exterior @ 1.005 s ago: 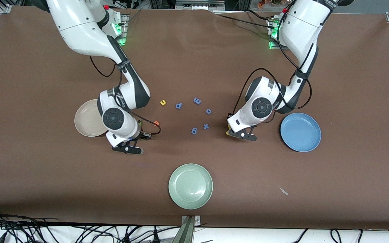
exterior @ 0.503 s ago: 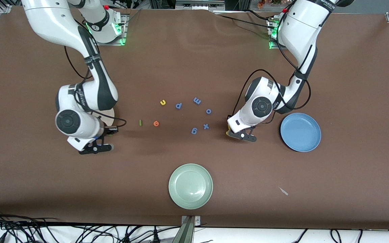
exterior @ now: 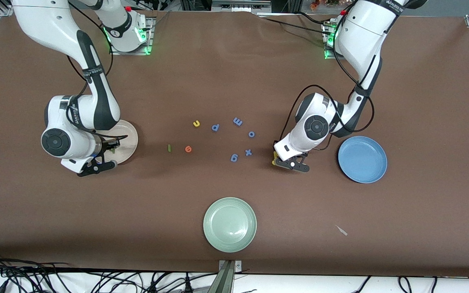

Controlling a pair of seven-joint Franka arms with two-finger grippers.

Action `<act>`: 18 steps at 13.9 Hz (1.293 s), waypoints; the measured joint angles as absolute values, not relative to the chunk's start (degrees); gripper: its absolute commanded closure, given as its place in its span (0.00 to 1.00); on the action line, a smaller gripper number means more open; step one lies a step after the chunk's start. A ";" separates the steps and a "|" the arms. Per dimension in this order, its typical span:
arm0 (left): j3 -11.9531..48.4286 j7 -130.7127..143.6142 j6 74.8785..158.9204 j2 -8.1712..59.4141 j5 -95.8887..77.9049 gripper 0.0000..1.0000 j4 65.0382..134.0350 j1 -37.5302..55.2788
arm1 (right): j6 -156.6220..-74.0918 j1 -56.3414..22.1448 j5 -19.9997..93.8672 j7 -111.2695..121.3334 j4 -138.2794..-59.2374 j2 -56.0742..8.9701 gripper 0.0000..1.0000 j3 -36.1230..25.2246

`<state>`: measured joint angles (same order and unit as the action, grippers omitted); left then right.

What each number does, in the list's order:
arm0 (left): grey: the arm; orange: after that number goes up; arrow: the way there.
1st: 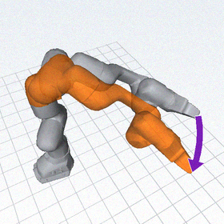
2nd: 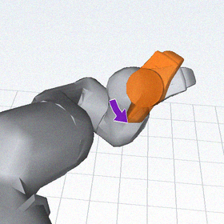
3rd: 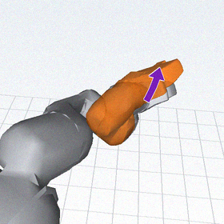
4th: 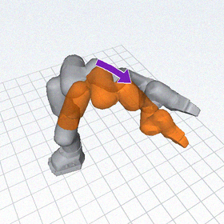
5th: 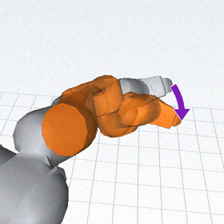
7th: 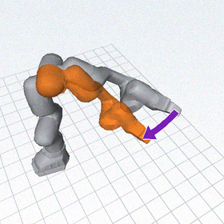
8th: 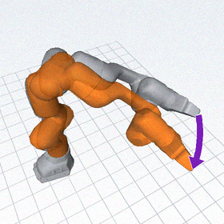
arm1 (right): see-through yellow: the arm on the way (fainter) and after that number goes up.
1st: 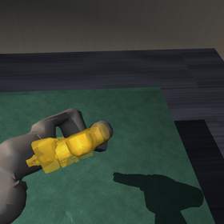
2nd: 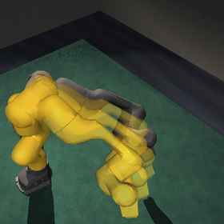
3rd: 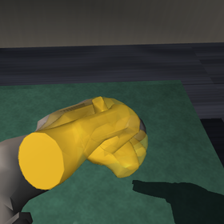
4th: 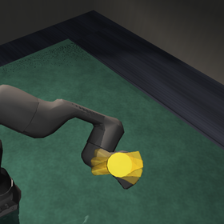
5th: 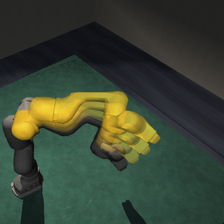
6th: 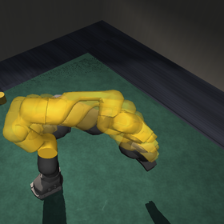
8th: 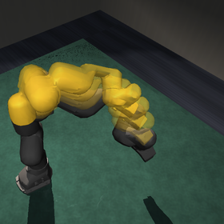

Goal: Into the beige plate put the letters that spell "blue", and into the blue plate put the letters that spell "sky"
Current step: 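Drop the green b onto the beige plate with the right gripper, then drop the teal y with the left gripper while the right gripper grabs the l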

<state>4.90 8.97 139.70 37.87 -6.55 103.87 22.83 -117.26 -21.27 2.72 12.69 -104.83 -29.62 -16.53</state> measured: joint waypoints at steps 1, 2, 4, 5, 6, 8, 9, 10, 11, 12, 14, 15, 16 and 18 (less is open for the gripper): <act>4.70 8.95 139.72 37.82 -6.52 0.91 103.86 22.78 | -117.18 -21.51 2.75 12.66 -104.92 -29.62 0.00 -16.39; 4.70 8.95 139.74 37.82 -6.52 0.91 103.87 22.78 | -117.18 -21.88 3.04 12.22 -104.87 -29.57 0.00 -16.08; 4.70 8.95 139.74 37.82 -6.52 0.91 103.87 22.79 | -117.22 -22.30 3.59 8.10 -104.16 -29.27 0.00 -13.73; 4.69 8.95 139.74 37.82 -6.52 0.93 103.87 22.80 | -117.30 -22.49 3.63 4.77 -103.63 -29.07 0.00 -11.90; 4.69 8.95 139.74 37.82 -6.52 0.94 103.87 22.80 | -117.50 -22.69 3.64 1.29 -103.22 -28.93 0.00 -9.92; 4.69 8.95 139.74 37.81 -6.52 0.98 103.87 22.79 | -118.79 -22.99 3.64 -4.45 -102.88 -28.91 0.00 -6.22; 4.69 8.95 139.75 37.77 -6.52 0.99 103.85 22.80 | -119.57 -23.10 3.64 -6.45 -102.91 -28.96 0.00 -4.91; 4.69 8.94 139.80 37.73 -6.52 0.99 103.82 22.79 | -120.69 -23.15 3.64 -8.44 -102.98 -29.08 0.00 -3.72; 4.66 8.90 139.68 37.53 -6.52 0.99 103.76 22.72 | -121.97 -23.24 3.65 -10.73 -103.08 -29.28 0.00 -2.63; 4.57 8.87 139.20 36.99 -6.52 0.99 103.69 22.42 | -123.41 -23.61 3.64 -12.99 -103.23 -29.62 0.00 -1.81; 4.42 8.03 136.14 34.82 -6.52 0.99 103.48 20.85 | -126.77 -24.94 3.64 -15.56 -103.97 -30.60 0.00 -1.27; 4.40 6.21 134.17 33.47 -6.52 0.99 103.47 19.66 | -128.84 -25.35 3.64 -15.90 -104.79 -31.07 0.00 -1.25; 4.35 3.69 132.62 32.28 -6.52 0.99 103.48 18.33 | -131.60 -25.55 3.64 -15.91 -106.12 -31.43 0.00 -1.26; 4.24 -1.98 130.11 30.84 -6.52 0.92 103.63 15.45 | -137.95 -25.73 3.63 -15.91 -109.46 -31.96 0.00 -1.24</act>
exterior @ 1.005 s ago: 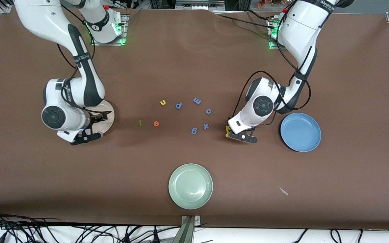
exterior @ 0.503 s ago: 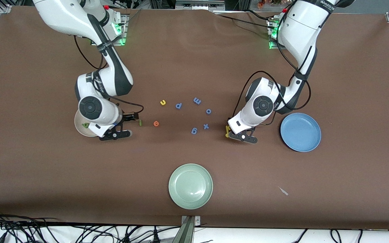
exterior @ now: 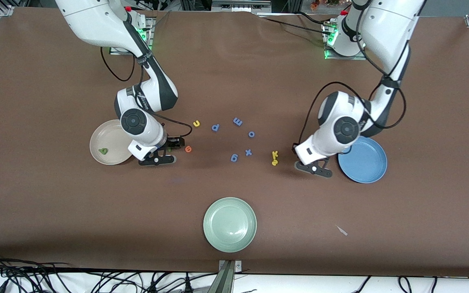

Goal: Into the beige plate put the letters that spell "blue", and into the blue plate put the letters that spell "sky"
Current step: 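Drop the teal y with the left gripper while the right gripper grabs the l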

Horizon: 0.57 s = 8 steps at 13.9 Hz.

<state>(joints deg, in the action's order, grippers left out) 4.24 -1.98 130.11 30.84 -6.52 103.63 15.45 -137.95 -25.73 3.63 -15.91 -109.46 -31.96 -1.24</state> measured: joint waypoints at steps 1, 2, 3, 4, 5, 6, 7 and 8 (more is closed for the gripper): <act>4.10 -5.72 128.60 30.47 -6.52 0.92 103.73 13.95 | -139.76 -25.77 3.63 -15.91 -110.76 -32.17 0.00 -1.23; 3.66 -10.01 127.48 30.29 -6.52 0.92 103.87 12.45 | -140.45 -25.78 3.63 -15.91 -111.51 -32.27 0.01 -1.23; 2.68 -14.75 127.02 30.28 -6.52 0.92 104.05 11.07 | -140.59 -25.79 3.63 -15.91 -111.98 -32.26 0.05 -1.21; 1.31 -19.67 126.91 30.28 -6.52 0.92 104.35 9.71 | -140.62 -25.80 3.63 -15.91 -112.43 -32.26 0.16 -1.19; 0.11 -23.61 126.91 30.29 -6.52 0.92 104.72 8.32 | -140.68 -25.81 3.63 -15.90 -112.92 -32.26 0.25 -1.17; -0.63 -26.30 126.91 30.32 -6.52 0.77 105.02 6.93 | -140.95 -25.81 3.62 -15.87 -113.45 -32.26 0.36 -1.16; -0.85 -27.77 126.91 30.37 -6.52 0.53 105.24 5.81 | -141.28 -25.82 3.62 -15.83 -113.90 -32.27 0.49 -1.15; -0.85 -28.49 126.91 30.47 -6.52 0.21 105.33 5.20 | -141.46 -25.82 3.59 -15.83 -114.06 -32.19 0.61 -1.16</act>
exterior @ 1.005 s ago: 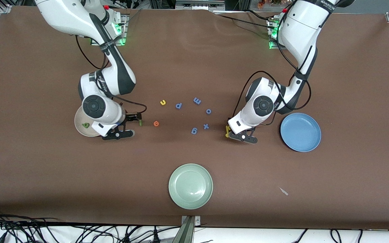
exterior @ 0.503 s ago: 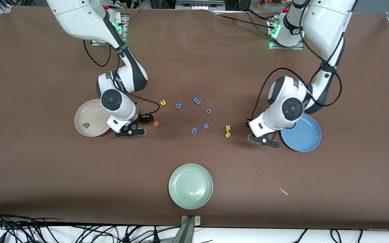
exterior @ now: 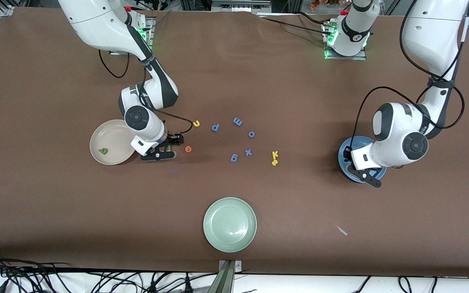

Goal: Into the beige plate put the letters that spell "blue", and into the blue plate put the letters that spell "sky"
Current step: 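Drop the teal y with the left gripper while the right gripper grabs the l, then drop the green l onto the beige plate with the right gripper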

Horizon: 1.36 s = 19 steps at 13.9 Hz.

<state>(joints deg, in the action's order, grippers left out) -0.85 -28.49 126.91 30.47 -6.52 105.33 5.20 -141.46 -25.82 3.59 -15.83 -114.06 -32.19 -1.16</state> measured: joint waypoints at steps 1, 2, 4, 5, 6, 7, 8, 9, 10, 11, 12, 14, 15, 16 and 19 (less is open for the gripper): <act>-0.79 -28.55 126.92 30.56 -6.52 0.14 105.33 5.19 | -141.46 -25.82 3.59 -15.83 -114.06 -31.85 0.70 -1.14; -0.61 -28.55 126.92 30.63 -6.52 0.13 105.33 5.34 | -141.46 -25.82 3.59 -15.83 -114.06 -31.63 0.73 -1.18; -0.34 -28.49 127.05 30.80 -6.56 0.13 105.33 5.67 | -141.46 -25.79 3.59 -15.87 -114.06 -31.43 0.79 -1.38; -0.20 -28.45 127.19 30.84 -6.58 0.14 105.32 5.87 | -141.53 -25.79 3.60 -15.90 -114.06 -31.41 0.86 -1.40; -0.05 -28.41 127.39 30.85 -6.93 0.16 105.29 6.20 | -141.68 -25.79 3.60 -15.90 -114.06 -31.41 0.91 -1.37; 0.12 -28.37 127.58 30.85 -8.45 0.16 105.20 6.86 | -142.01 -25.80 3.60 -15.90 -114.02 -31.42 0.94 -1.33; 0.35 -28.14 127.63 30.85 -11.66 0.16 105.08 8.13 | -142.36 -25.81 3.61 -15.91 -113.88 -31.42 0.94 -1.31; 0.56 -27.04 127.64 30.85 -15.67 0.16 105.06 10.33 | -142.46 -25.81 3.61 -15.90 -113.52 -31.35 0.94 -1.32; 0.72 -24.51 127.65 30.89 -19.10 0.16 105.06 13.15 | -141.93 -25.79 3.61 -15.89 -112.97 -31.08 0.94 -1.49; 0.84 -20.40 128.07 31.03 -21.22 0.16 105.06 16.45 | -139.98 -25.74 3.61 -15.66 -112.19 -30.44 0.94 -1.98; 0.93 -15.44 129.56 31.30 -21.98 0.16 105.04 19.67 | -137.14 -25.72 3.60 -14.87 -111.26 -29.67 0.94 -2.83; 0.97 -6.61 134.08 32.28 -22.23 0.17 105.01 24.99 | -131.40 -25.63 3.60 -10.73 -109.61 -27.79 0.94 -5.71; 0.97 -3.81 135.89 33.14 -22.24 0.18 105.00 26.68 | -129.07 -25.56 3.60 -7.24 -109.24 -26.98 0.94 -7.73; 0.94 -2.22 137.75 34.18 -22.24 0.22 104.99 27.65 | -127.16 -25.44 3.61 -3.52 -109.20 -26.39 0.94 -9.88; 0.58 -1.48 140.55 36.63 -22.24 0.29 104.84 27.82 | -120.66 -24.89 3.61 5.40 -109.33 -26.12 0.86 -15.79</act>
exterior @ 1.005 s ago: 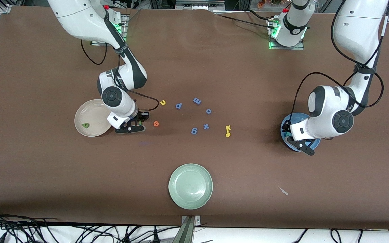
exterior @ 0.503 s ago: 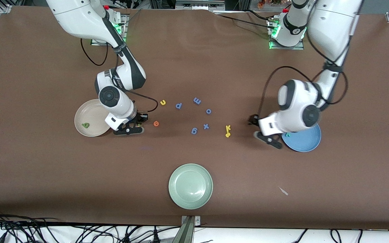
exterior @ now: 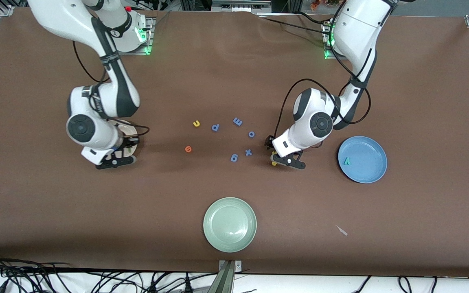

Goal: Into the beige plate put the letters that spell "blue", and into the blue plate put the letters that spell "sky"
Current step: 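Drop the green l onto the beige plate with the right gripper, then grasp the yellow k and yellow n with the left and right grippers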

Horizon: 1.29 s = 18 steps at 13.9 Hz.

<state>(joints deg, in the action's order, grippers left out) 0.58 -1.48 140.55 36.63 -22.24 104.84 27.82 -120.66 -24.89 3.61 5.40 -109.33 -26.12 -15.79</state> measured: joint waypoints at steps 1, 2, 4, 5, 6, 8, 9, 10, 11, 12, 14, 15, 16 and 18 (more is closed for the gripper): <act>0.41 -1.48 140.59 36.95 -22.24 0.30 104.74 27.74 | -119.32 -24.76 3.61 6.81 -109.44 -26.18 0.55 -16.96; 0.32 -1.48 140.59 37.14 -22.24 0.30 104.66 27.73 | -118.50 -24.64 3.61 7.37 -109.57 -26.36 0.01 -17.63; 0.35 -1.48 140.80 37.39 -22.24 0.30 104.63 27.81 | -118.06 -24.47 3.61 7.12 -109.74 -27.15 0.00 -17.85; 0.38 -1.47 141.33 37.51 -22.24 0.33 104.62 27.88 | -118.07 -24.54 3.62 6.77 -109.74 -27.48 0.00 -17.71; 0.44 -1.47 141.77 37.61 -22.24 0.35 104.62 27.97 | -118.09 -24.73 3.63 6.16 -109.73 -27.56 0.00 -17.45; 0.45 -1.45 142.32 37.75 -22.24 0.41 104.61 28.18 | -118.10 -25.03 3.69 2.63 -109.18 -27.37 0.00 -15.71; 0.45 -1.45 142.65 37.77 -22.24 0.48 104.61 28.24 | -118.11 -25.11 3.72 -0.72 -108.76 -27.25 0.00 -14.06; 0.45 -1.45 142.79 37.83 -22.24 0.51 104.61 28.31 | -118.12 -25.23 3.73 -4.98 -108.23 -27.13 0.00 -11.86; 0.43 -1.45 143.03 37.92 -22.24 0.54 104.61 28.39 | -118.17 -25.41 3.75 -9.19 -107.83 -27.05 0.00 -9.62; 0.43 -1.45 143.54 38.08 -22.24 0.57 104.61 28.54 | -118.25 -25.66 4.15 -13.23 -107.59 -27.01 0.00 -7.40; 0.43 -1.45 144.82 38.64 -22.24 0.76 104.59 28.99 | -118.61 -25.96 6.29 -17.67 -107.42 -26.91 0.00 -3.50; 0.44 -1.45 145.21 38.89 -22.25 0.84 104.55 29.12 | -118.94 -26.00 6.91 -18.48 -107.43 -26.75 0.00 -1.62; 0.63 -1.46 145.24 38.86 -22.29 0.94 104.30 29.21 | -119.82 -26.03 7.13 -19.62 -107.54 -26.60 0.00 0.17; 0.64 -1.51 145.24 38.89 -22.29 0.94 104.17 29.31 | -124.73 -26.09 7.16 -23.23 -109.20 -26.44 0.00 3.42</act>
<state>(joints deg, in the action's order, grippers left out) 0.64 -1.51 145.24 38.89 -22.29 104.17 29.31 -124.73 -26.09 7.16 -23.23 -109.20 -26.44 3.42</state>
